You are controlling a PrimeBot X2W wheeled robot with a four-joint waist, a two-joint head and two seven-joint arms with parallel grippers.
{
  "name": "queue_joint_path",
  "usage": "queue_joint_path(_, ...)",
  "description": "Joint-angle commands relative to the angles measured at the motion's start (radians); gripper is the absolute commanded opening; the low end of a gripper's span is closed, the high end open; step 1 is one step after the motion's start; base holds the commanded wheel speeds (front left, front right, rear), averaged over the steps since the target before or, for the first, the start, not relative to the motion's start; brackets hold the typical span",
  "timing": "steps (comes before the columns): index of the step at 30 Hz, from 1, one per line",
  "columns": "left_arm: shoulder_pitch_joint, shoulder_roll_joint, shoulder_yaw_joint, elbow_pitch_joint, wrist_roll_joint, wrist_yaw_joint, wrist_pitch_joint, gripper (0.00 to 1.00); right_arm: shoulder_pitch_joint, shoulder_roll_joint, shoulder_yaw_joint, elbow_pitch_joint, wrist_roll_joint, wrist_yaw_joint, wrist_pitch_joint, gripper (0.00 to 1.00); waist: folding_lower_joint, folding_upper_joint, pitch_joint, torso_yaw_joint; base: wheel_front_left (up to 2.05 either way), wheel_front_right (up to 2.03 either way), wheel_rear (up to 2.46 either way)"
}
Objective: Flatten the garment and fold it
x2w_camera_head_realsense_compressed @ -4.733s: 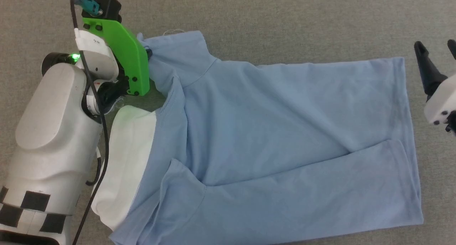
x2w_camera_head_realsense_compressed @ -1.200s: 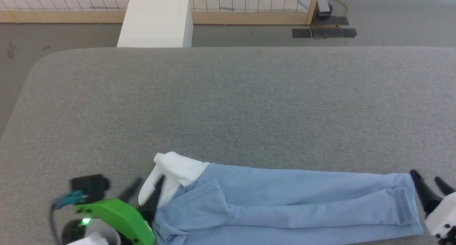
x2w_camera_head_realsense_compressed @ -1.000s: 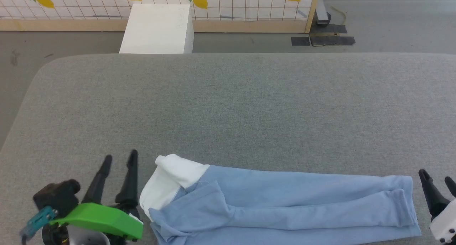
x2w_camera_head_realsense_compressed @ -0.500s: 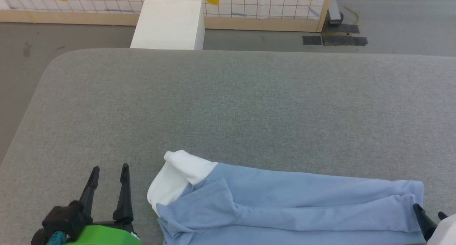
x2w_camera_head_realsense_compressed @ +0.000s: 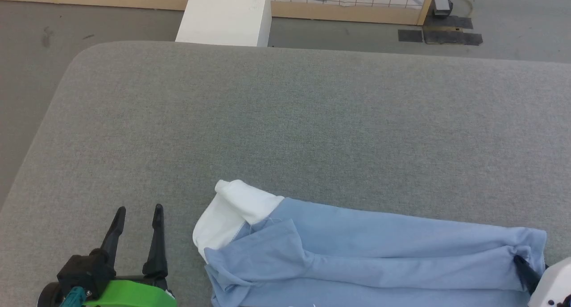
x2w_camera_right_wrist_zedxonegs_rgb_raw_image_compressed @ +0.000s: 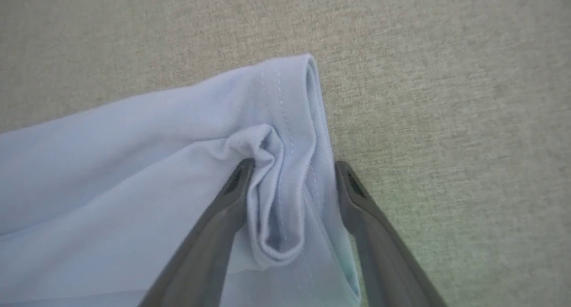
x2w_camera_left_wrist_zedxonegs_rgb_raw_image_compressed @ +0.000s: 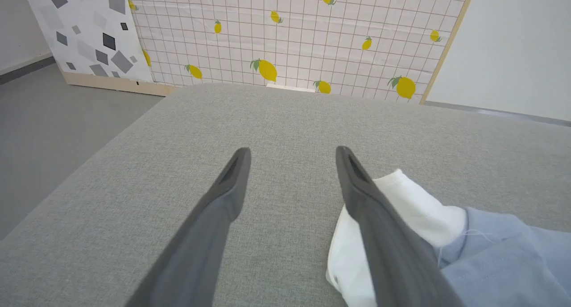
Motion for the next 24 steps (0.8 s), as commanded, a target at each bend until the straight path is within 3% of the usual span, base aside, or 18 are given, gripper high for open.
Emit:
queue_joint_path(1,-0.018,0.011,0.0,0.003,0.003,-0.001,0.003,1.0,-0.009,0.013,0.014,0.037,-0.009,-0.002,0.007,0.0,0.0,0.0,0.001,0.001,0.0,0.0,0.0)
queue_joint_path(12,-0.014,0.036,-0.011,0.017,0.033,0.017,0.022,1.0,-0.053,-0.051,-0.062,0.017,-0.034,-0.002,-0.032,0.0,0.0,0.0,-0.005,-0.017,0.0,0.0,0.0)
queue_joint_path(24,-0.033,0.037,-0.039,0.046,0.043,-0.023,-0.003,1.0,-0.068,-0.157,-0.212,0.041,-0.123,-0.002,-0.047,0.0,0.0,0.0,-0.044,-0.028,0.0,0.0,0.0)
